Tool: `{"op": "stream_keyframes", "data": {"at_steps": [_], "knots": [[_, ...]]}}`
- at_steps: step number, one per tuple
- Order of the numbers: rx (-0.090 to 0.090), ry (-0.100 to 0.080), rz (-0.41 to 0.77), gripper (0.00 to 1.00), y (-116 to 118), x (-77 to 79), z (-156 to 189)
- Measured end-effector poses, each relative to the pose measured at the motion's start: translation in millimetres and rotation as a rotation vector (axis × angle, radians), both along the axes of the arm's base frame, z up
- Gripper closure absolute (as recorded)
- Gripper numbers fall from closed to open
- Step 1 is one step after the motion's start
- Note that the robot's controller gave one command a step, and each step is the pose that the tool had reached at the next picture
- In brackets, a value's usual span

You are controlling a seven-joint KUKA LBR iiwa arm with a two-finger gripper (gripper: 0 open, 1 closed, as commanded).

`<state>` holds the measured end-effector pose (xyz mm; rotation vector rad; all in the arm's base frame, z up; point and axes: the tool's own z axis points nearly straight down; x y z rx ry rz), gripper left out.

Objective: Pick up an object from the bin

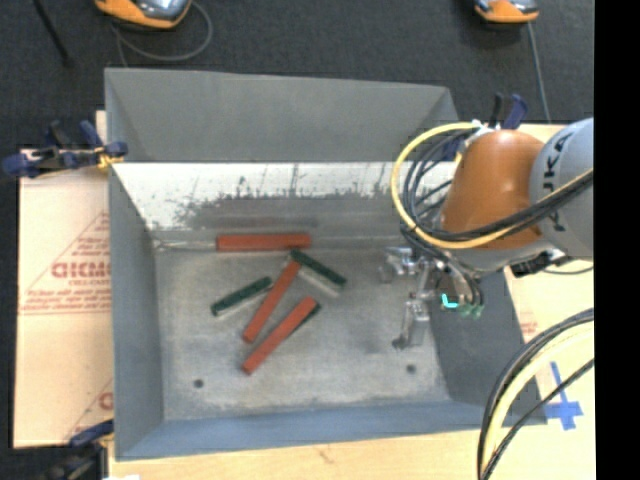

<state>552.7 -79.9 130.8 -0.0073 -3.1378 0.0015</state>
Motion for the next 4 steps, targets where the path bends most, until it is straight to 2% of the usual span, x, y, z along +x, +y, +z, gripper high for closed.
{"op": "stream_keyframes", "data": {"at_steps": [1,2,3,4], "knots": [[0.005,-0.007,-0.043,0.00,63.9,46.0,-46.1],[0.004,-0.012,0.039,0.00,147.7,68.0,-37.1],[0.003,-0.006,0.325,0.00,248.5,44.2,-60.3],[0.001,-0.004,0.208,0.00,188.1,4.4,-59.7]]}}
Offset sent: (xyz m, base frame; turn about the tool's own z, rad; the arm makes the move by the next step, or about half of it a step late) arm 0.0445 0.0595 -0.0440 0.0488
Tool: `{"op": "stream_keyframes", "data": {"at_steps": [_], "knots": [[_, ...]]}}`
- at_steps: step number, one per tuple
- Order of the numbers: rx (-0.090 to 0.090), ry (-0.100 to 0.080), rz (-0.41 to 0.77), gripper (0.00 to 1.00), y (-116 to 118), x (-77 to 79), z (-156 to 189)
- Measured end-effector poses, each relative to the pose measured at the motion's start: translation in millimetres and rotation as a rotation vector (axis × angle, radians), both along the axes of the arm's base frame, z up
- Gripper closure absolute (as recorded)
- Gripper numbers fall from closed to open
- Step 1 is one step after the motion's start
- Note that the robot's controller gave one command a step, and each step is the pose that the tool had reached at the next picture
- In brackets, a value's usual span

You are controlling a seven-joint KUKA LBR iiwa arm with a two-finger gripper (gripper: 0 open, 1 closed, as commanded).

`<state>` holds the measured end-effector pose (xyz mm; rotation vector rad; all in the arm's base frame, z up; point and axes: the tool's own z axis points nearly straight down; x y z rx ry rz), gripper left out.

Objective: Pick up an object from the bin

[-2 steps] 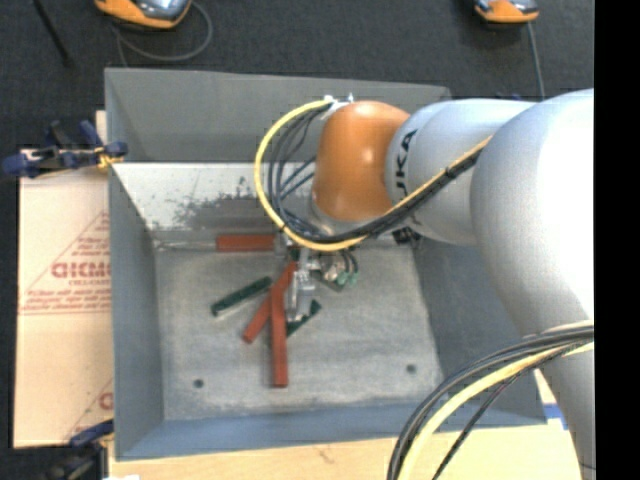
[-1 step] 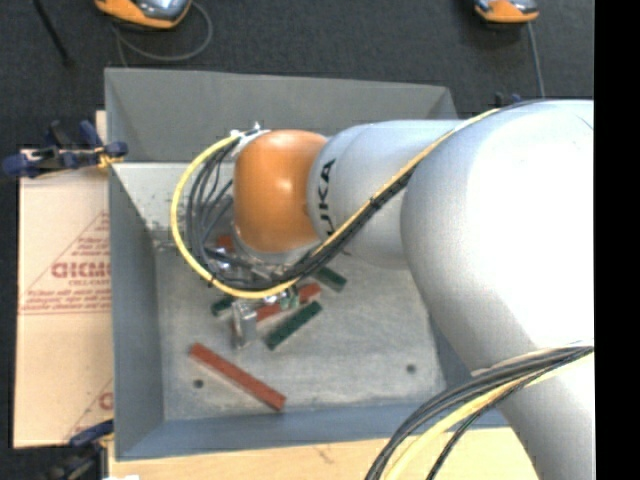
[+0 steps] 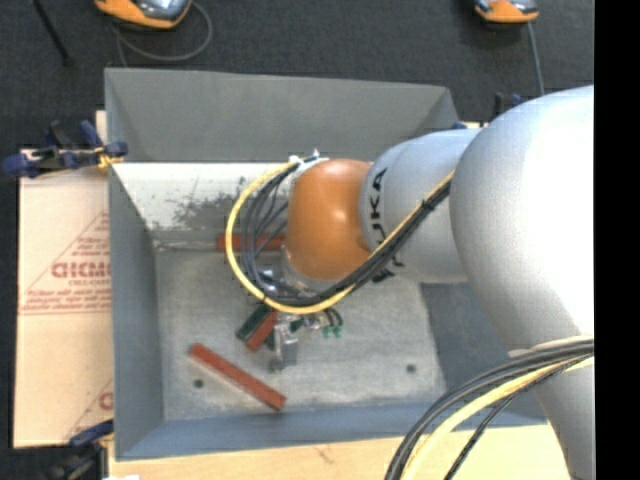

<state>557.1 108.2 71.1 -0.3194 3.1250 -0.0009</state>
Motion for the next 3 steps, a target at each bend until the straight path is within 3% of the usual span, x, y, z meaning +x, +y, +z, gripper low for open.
{"op": "stream_keyframes", "data": {"at_steps": [1,2,3], "knots": [[0.000,-0.003,0.005,1.00,1.7,0.9,0.2],[-0.003,0.000,0.053,1.00,-76.3,-19.7,8.3],[0.000,-0.012,0.046,1.00,-70.0,-10.2,184.2]]}}
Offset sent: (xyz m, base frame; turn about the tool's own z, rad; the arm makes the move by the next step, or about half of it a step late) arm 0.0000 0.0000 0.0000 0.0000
